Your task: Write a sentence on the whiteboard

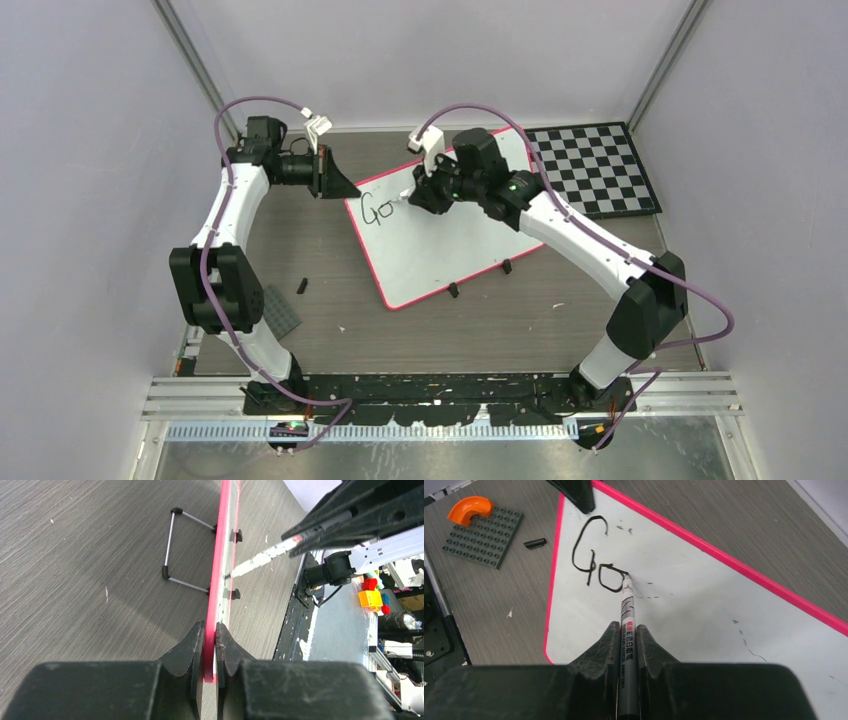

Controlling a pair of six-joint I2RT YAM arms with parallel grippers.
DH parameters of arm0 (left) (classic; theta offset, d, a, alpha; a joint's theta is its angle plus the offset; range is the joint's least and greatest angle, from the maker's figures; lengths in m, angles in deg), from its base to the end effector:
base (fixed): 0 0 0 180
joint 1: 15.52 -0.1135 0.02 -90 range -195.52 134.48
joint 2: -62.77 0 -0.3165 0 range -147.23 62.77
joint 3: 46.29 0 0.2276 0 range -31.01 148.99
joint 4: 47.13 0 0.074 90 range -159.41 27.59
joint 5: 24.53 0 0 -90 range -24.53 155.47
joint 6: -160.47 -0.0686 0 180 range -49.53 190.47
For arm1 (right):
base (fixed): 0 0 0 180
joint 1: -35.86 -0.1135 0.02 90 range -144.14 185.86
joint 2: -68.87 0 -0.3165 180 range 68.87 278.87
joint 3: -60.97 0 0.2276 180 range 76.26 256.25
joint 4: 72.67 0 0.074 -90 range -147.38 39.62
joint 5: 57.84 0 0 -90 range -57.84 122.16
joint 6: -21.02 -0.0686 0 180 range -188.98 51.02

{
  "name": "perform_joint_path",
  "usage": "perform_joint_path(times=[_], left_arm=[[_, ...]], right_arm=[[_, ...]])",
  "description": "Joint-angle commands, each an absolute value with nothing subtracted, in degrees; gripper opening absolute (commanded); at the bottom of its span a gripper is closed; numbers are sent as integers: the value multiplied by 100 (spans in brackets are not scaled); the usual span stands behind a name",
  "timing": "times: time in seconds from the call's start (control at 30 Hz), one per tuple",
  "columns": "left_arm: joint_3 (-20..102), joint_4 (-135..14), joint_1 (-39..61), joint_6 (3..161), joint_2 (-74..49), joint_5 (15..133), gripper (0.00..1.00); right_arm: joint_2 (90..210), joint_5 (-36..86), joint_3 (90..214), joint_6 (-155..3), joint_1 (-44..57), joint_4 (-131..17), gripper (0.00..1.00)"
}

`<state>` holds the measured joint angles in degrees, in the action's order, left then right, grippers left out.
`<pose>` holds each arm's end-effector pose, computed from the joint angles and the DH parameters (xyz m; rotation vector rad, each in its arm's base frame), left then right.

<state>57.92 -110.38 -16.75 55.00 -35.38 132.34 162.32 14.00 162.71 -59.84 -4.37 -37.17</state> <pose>0.3472 -0.0556 0.3660 0.6700 2.0473 -1.2909 0.2824 0.2669 0.3986 -1.0506 1.8011 0.6589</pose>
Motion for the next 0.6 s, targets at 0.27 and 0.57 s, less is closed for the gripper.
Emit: perform_joint_path(times=[0.27, 0.57], left_arm=[[6040, -11407, -1640, 5187, -3599, 13166, 0], [5996, -11374, -1647, 5198, -3599, 13159, 0]], right_arm=[[15944, 1522, 16280, -5946, -184, -3793, 0], [16074, 1377, 16362, -5899, -272, -3687, 0]])
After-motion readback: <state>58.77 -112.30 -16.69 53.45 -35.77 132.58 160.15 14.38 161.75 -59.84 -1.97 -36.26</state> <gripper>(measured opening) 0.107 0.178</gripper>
